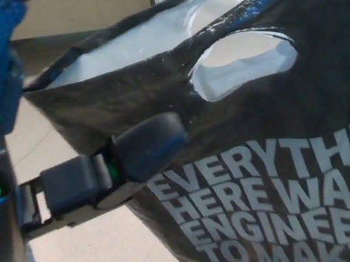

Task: A person is holding a plastic bag and the robot extends its left hand to grab the bag by hooking its thumb into the holes at the top and brings its hand down by its side. Then it extends its arm again to hand the plastic bag back to the person.

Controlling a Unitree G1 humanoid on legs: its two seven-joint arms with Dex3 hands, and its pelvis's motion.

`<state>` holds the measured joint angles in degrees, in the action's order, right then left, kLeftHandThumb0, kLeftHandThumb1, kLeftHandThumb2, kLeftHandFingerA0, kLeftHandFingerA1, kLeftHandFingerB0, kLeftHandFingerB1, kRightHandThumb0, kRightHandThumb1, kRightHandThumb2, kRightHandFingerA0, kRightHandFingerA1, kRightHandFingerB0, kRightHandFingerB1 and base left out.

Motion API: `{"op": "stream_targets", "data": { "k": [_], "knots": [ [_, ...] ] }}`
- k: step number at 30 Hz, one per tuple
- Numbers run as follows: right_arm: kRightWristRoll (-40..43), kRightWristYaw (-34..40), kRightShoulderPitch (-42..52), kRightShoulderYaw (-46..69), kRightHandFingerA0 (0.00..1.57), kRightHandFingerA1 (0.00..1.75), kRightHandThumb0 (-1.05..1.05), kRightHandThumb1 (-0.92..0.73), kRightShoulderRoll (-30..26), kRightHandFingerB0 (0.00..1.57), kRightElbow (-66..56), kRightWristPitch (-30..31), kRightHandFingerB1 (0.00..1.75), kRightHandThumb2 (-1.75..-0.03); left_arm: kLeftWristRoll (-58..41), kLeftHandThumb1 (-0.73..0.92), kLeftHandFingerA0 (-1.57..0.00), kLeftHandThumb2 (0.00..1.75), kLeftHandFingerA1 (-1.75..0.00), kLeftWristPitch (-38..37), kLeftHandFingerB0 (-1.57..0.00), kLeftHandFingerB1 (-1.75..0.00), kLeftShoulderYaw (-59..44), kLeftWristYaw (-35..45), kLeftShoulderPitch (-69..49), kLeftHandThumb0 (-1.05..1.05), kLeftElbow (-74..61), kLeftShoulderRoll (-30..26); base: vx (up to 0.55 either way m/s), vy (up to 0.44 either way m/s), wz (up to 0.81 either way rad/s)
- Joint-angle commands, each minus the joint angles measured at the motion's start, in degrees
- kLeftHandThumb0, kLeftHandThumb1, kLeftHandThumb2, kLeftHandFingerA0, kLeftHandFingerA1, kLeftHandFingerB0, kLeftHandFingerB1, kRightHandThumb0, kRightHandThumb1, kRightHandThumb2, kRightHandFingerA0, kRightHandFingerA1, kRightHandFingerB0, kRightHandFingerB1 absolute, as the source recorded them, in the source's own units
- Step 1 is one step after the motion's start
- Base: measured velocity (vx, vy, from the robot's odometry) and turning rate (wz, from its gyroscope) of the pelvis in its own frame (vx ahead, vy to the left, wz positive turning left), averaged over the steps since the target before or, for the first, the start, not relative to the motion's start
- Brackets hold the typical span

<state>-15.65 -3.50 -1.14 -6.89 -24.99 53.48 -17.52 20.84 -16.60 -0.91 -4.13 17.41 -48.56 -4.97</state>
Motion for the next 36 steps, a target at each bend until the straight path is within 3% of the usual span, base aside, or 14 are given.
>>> {"op": "stream_targets", "data": {
  "k": [1,2,3,6,7,8,10,14,16,32,33,34,35,36],
  "knots": [
    [0.14,-0.73,0.20,0.13,0.65,0.56,-0.43,-0.61,-0.79,0.38,0.15,0.52,0.46,-0.80,3.74,0.35,0.00,0.91,-0.46,5.22,0.00,-0.49,0.96,4.18,3.49,-0.33,0.73,-1.77,0.00,0.000,0.00],
    [0.19,-0.75,0.36,0.16,0.65,0.56,-0.43,-0.61,-0.77,0.38,0.01,0.49,0.46,-0.80,4.97,0.35,0.00,0.91,-0.46,5.50,0.00,-0.49,0.95,4.47,4.04,-0.33,0.87,-2.03,0.00,0.000,0.00],
    [0.00,-0.54,0.42,0.03,0.63,0.56,-0.42,-0.61,-0.85,0.39,0.25,-0.24,0.47,-0.80,7.19,0.44,-0.09,0.73,-0.37,8.55,-0.06,-0.25,2.47,5.95,5.14,-0.64,0.59,-1.45,0.00,0.000,0.00],
    [-0.34,-0.54,0.45,-0.24,0.64,0.57,-0.43,-0.62,-1.08,0.39,0.40,-0.67,0.47,-0.81,7.58,0.50,-0.09,0.57,-0.28,12.12,-0.09,-0.22,4.97,7.91,6.16,-0.52,0.65,-0.68,0.00,0.000,0.00],
    [-0.28,-0.60,0.60,-0.18,0.64,0.57,-0.43,-0.62,-1.13,0.39,-0.10,-0.25,0.47,-0.80,8.62,0.39,-0.06,0.72,-0.32,13.22,-0.06,-0.23,5.38,9.00,6.51,-0.57,0.92,-1.15,0.00,0.000,0.00],
    [-0.21,-0.70,0.68,-0.14,0.64,0.57,-0.43,-0.62,-1.18,0.39,-0.36,-0.16,0.47,-0.80,9.47,0.51,-0.08,0.55,-0.28,14.01,-0.06,-0.25,5.65,9.57,6.76,-0.54,1.11,-1.34,0.00,0.000,0.00],
    [-0.32,-0.61,0.42,-0.22,0.65,0.57,-0.43,-0.61,-1.21,0.39,0.12,-0.47,0.47,-0.80,13.83,0.41,-0.06,0.73,-0.31,14.56,-0.08,-0.20,6.89,9.71,8.53,-0.62,3.51,-1.41,0.00,0.000,0.00],
    [-0.25,-0.82,0.50,-0.22,0.65,0.57,-0.43,-0.62,-1.24,0.38,-0.03,-0.26,0.47,-0.80,17.94,0.50,-0.07,0.57,-0.25,16.26,-0.06,-0.22,8.98,10.76,11.20,-0.59,6.68,-1.57,0.00,0.000,0.00],
    [-0.16,-0.81,0.48,-0.12,0.64,0.57,-0.43,-0.62,-1.28,0.39,-0.16,-0.21,0.47,-0.80,17.83,0.41,-0.05,0.77,-0.25,18.11,-0.05,-0.21,9.64,12.51,11.88,-0.63,6.87,-1.62,0.00,0.000,0.00],
    [-0.08,-0.80,1.16,0.05,0.64,0.57,-0.43,-0.62,-1.46,0.39,-1.43,-0.03,0.47,-0.80,29.53,0.36,-0.07,0.71,-0.41,22.32,-0.06,-0.31,14.52,9.10,18.23,-0.59,19.15,1.02,0.00,0.000,0.00],
    [-0.04,-1.00,1.30,0.08,0.63,0.56,-0.43,-0.62,-1.52,0.39,-1.99,0.37,0.47,-0.80,29.96,0.49,-0.14,0.55,-0.32,22.17,-0.11,-0.26,14.37,8.20,18.78,-0.52,20.04,1.12,0.00,0.000,0.00],
    [0.12,-1.17,1.37,0.17,0.63,0.56,-0.43,-0.62,-1.47,0.39,-2.28,0.48,0.47,-0.81,31.01,0.31,-0.02,0.88,-0.49,21.67,0.00,-0.48,14.22,6.55,19.55,-0.31,21.41,0.98,0.00,0.000,0.00],
    [0.16,-1.04,1.26,0.21,0.63,0.56,-0.43,-0.62,-1.35,0.39,-2.02,0.43,0.47,-0.80,31.65,0.33,-0.02,0.88,-0.49,21.32,0.00,-0.47,14.14,5.18,20.20,-0.31,22.49,1.00,0.00,0.000,0.00],
    [0.24,-1.19,1.40,0.27,0.64,0.57,-0.43,-0.62,-1.43,0.39,-2.29,0.51,0.47,-0.80,31.97,0.43,-0.18,0.67,-0.41,20.78,-0.13,-0.35,14.08,3.58,20.66,-0.54,23.45,1.09,0.00,0.000,0.00]
  ]
}}
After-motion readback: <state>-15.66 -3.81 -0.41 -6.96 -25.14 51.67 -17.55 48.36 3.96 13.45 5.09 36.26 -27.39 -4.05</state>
